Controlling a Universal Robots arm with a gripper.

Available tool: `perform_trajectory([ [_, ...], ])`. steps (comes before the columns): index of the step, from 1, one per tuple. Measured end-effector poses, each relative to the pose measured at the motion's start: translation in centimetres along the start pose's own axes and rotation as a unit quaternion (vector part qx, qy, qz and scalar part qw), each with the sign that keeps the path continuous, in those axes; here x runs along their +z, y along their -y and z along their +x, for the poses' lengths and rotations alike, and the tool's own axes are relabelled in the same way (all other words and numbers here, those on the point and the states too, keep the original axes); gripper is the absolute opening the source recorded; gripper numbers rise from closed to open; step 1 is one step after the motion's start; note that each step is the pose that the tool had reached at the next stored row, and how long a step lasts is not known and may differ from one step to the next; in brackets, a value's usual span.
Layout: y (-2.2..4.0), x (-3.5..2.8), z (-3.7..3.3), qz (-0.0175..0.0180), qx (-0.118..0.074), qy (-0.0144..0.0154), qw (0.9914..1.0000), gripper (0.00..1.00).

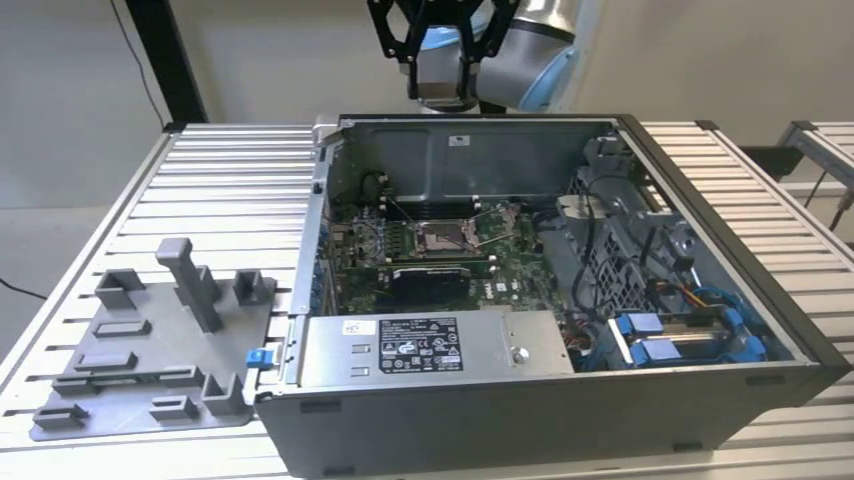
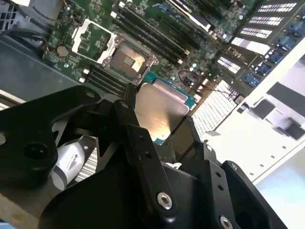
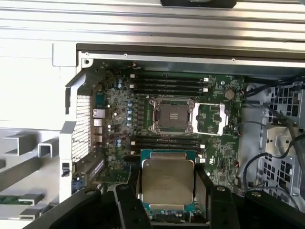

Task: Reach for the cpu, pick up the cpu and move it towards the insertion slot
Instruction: 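Pick up the cpu and move it towards the insertion slot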

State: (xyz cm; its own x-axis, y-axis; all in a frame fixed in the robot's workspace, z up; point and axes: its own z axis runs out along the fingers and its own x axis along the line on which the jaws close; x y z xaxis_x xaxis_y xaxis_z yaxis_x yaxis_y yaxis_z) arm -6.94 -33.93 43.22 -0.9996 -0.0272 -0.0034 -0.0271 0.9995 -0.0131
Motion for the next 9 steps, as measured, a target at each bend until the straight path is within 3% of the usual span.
perform_trajectory([
  [3, -0.75, 0.14, -0.47, 0.0001, 0.000, -0.0001, 1.00000, 0.00],
  [9, -1.37, 0.69, -1.71, 0.0000, 0.002, -0.0032, 0.99999, 0.00],
])
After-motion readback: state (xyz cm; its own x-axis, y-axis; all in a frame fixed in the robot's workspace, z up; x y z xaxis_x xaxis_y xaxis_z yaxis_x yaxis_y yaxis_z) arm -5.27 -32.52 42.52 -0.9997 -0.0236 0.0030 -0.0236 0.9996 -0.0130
